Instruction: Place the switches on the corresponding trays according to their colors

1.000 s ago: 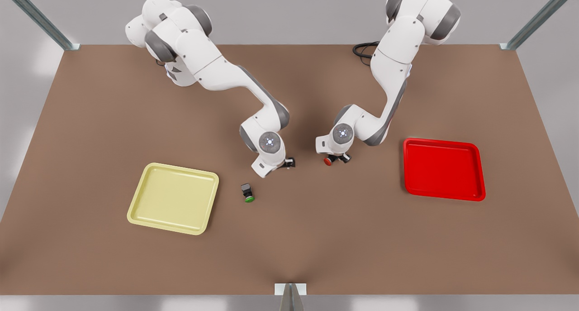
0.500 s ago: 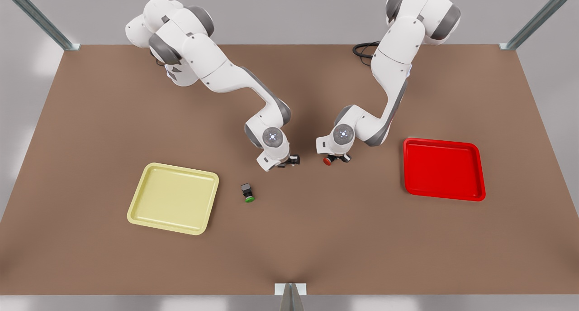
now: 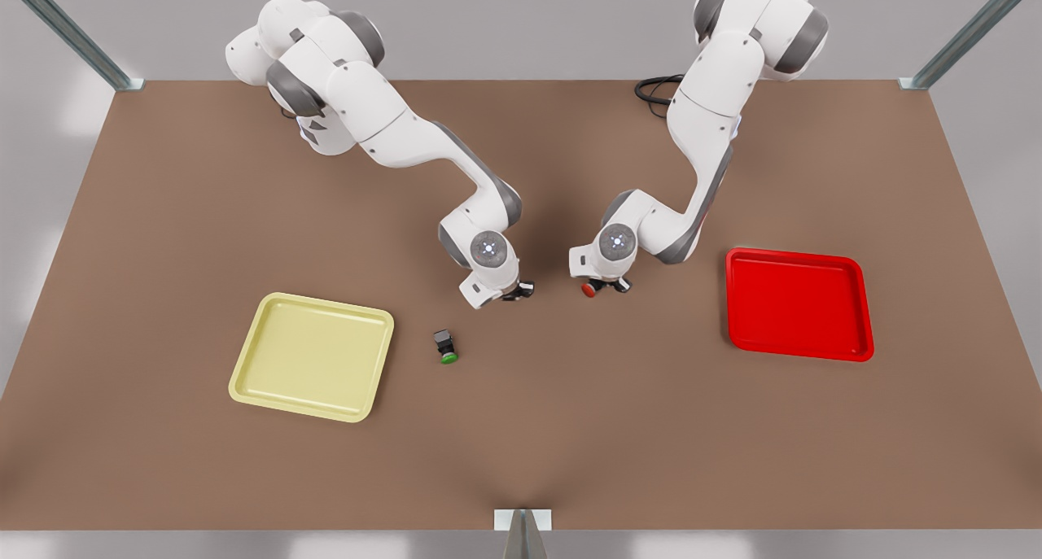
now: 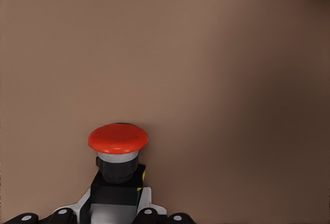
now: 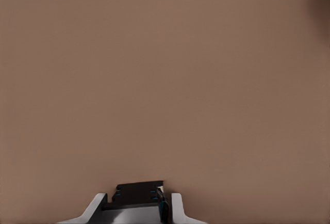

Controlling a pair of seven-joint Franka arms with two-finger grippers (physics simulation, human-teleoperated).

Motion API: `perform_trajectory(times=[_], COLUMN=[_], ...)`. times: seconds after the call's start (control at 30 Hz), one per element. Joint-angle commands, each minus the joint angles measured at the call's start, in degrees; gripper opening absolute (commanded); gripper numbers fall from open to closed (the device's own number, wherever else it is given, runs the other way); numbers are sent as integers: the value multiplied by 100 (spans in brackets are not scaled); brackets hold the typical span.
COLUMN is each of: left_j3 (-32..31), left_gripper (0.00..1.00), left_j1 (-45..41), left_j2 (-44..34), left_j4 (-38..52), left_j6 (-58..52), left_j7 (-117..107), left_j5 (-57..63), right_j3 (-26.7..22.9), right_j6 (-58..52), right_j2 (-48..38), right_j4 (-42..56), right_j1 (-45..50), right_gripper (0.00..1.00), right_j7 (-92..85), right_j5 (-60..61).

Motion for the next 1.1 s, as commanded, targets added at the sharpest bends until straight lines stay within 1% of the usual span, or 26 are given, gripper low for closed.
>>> perform_trajectory(times=[0.0, 0.13, 0.23, 0.3, 0.33, 0.4, 0.47, 0.53, 0.6, 0.63, 0.7, 0.77, 0.8, 0.83, 0.93, 1.07], left_j3=[-9, 17, 193, 307, 456, 948, 1853, 2706, 3488, 3770, 4051, 4051, 4051, 4051, 4051, 4051], left_gripper=[52, 53, 54, 57, 56, 56, 56, 55, 55, 55, 55, 56, 87, 100, 100, 100], left_j1=[4, 4, 30, 30, 30, 21, 12, 4, 12, 83, 223, 645, 751, 751, 751, 742], left_j2=[1, -69, -473, -676, -798, -1044, -1335, -1449, -1388, -1326, -1168, -799, -597, -483, -500, -544], left_j4=[1, 19, 27, 19, 1, -122, -491, -737, -755, -746, -676, -483, -377, -280, -184, -148], left_j6=[-3, -108, -513, -706, -838, -1040, -1040, -1040, -1005, -961, -829, -698, -698, -715, -777, -785], left_j7=[15, 121, 235, 383, 550, 1253, 2457, 3521, 4523, 4928, 5306, 5605, 5605, 5596, 5587, 5587], left_j5=[-101, -101, -101, -101, -110, -110, -110, -110, -119, -119, -127, -163, -171, -198, -224, -224], right_j3=[0, 0, 0, 0, 9, 9, 0, 0, 0, 9, 9, 0, 0, 0, 0, -9], right_j6=[7, -10, -19, -28, -106, -283, -476, -599, -590, -599, -590, -564, -547, -494, -380, -353], right_j2=[0, -9, -18, -79, -150, -308, -475, -589, -984, -1344, -1670, -1784, -1776, -1671, -1371, -1442], right_j4=[0, 9, 9, 9, 18, 9, -9, -35, -500, -904, -1397, -1599, -1635, -1591, -1318, -1529], right_j1=[0, 0, -9, -9, -53, -114, -263, -378, -826, -1125, -1476, -1942, -2109, -2267, -2540, -2891], right_gripper=[51, 51, 51, 51, 51, 51, 51, 51, 51, 51, 51, 51, 51, 51, 51, 51], right_j7=[0, 0, 0, -18, -18, -44, -97, -123, -588, -905, -975, -1590, -1872, -2065, -2496, -2918], right_j5=[0, 0, 0, 0, 0, -9, -18, -35, -35, -44, -474, -519, -527, -641, -800, -844])
